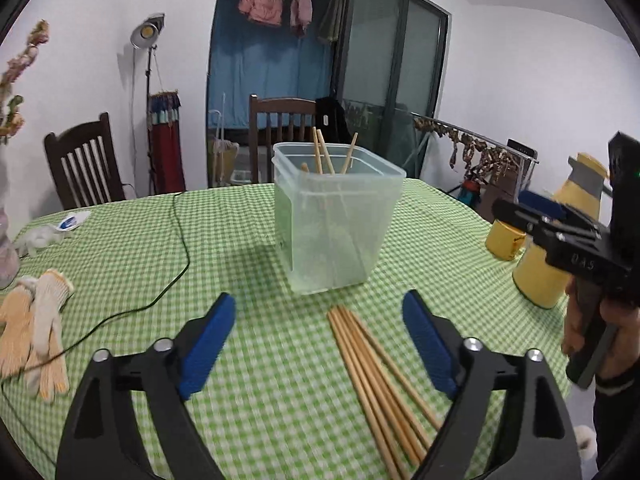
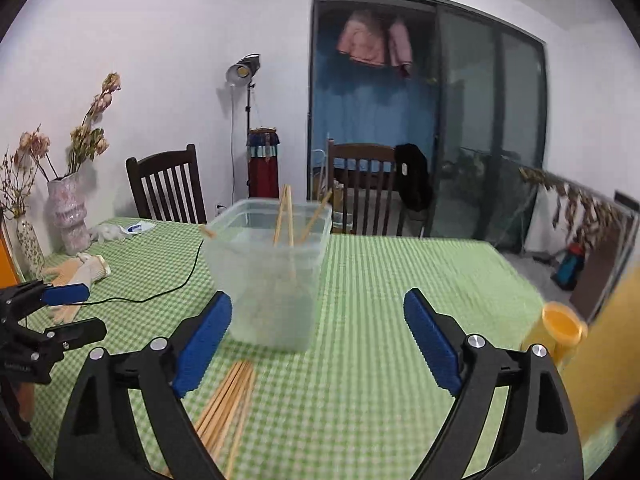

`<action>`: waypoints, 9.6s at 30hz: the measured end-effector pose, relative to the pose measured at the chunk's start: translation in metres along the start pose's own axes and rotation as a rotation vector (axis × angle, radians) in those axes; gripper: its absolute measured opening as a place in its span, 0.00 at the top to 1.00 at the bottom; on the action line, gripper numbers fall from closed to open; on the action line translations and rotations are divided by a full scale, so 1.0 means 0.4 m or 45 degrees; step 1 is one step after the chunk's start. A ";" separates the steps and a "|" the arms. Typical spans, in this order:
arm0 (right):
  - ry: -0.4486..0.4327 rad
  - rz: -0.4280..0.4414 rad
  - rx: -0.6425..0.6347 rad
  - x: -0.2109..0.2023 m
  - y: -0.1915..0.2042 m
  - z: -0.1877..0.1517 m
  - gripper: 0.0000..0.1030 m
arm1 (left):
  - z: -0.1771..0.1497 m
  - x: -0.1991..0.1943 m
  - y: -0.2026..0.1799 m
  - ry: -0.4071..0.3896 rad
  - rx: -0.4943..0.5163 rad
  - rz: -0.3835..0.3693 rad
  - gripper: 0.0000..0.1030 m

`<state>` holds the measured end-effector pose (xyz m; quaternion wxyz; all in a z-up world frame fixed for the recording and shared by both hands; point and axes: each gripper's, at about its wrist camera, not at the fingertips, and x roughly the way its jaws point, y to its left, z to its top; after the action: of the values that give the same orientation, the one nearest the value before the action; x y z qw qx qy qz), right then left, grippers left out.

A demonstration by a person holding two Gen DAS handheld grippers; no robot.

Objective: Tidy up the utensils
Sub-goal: 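Move both open grippers back to the remaining wooden chopsticks, then close the left gripper on a chopstick while the right gripper closes on another, then lift both held chopsticks and carry them over the clear container, then open both grippers to drop the chopsticks into the clear container, then move both open grippers back to the remaining wooden chopsticks, then close the right gripper on a chopstick while the left gripper closes on another, then lift both held chopsticks and carry them over the clear container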

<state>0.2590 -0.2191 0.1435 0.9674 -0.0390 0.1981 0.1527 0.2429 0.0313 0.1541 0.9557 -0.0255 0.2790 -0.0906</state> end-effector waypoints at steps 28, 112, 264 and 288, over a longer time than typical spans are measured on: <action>0.163 -0.035 0.077 -0.166 0.060 -0.367 0.16 | -0.340 -0.060 -0.081 0.097 -0.080 0.092 0.13; 0.181 0.314 -0.073 -0.101 -0.020 0.064 0.95 | 0.213 -0.040 -0.055 0.184 0.314 -0.223 0.97; 0.495 0.272 -0.158 -0.029 0.219 -0.396 0.90 | -0.362 0.078 -0.061 0.486 0.059 -0.014 0.98; 0.063 0.223 -0.235 -0.218 0.116 -0.082 0.94 | -0.076 -0.210 -0.003 0.096 0.149 -0.067 0.98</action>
<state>0.1559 -0.2038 0.1472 0.9376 -0.1141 0.2095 0.2531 0.1568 0.0457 0.1730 0.9416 0.0264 0.3084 -0.1328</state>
